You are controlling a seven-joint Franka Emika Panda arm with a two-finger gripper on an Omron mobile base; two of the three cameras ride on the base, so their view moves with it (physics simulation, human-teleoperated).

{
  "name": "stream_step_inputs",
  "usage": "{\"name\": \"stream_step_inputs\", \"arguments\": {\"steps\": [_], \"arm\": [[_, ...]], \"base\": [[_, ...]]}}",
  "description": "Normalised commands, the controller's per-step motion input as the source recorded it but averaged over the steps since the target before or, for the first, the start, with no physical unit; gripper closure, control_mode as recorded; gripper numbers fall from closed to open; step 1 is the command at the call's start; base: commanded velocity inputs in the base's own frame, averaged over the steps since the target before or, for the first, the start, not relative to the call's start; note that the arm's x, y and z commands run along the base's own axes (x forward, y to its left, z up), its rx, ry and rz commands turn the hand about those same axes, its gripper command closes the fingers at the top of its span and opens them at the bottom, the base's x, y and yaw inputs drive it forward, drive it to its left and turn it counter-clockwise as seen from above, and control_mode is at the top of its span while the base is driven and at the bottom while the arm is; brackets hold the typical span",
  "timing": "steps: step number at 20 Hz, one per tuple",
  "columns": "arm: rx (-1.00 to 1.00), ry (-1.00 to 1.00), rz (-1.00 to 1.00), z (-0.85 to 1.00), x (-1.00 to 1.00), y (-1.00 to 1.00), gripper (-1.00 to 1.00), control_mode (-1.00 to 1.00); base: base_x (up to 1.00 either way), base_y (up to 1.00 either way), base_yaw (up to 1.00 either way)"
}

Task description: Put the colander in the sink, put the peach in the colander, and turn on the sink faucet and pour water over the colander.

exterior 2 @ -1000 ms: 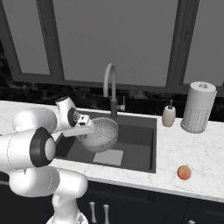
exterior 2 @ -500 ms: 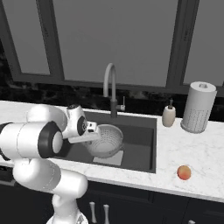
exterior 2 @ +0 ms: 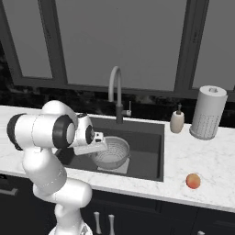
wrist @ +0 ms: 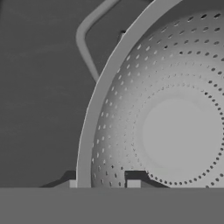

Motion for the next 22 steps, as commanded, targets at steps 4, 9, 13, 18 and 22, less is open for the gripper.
{"name": "stream_step_inputs", "arguments": {"steps": [4,9,13,18,22], "arm": [[0.00,0.00,0.04,-0.44,0.18,0.00,1.00,-1.00],[0.00,-0.02,0.04,-0.44,0.19,0.00,1.00,-1.00],[0.00,-0.04,0.04,-0.33,0.25,0.00,1.00,-1.00],[0.00,-0.04,0.04,-0.30,0.20,-0.01,1.00,-1.00],[0.00,-0.03,0.04,-0.25,0.11,-0.01,-1.00,-1.00]], "base": [[0.00,0.00,0.00],[0.00,0.00,0.00],[0.00,0.00,0.00],[0.00,0.00,0.00],[0.00,0.00,0.00]]}}
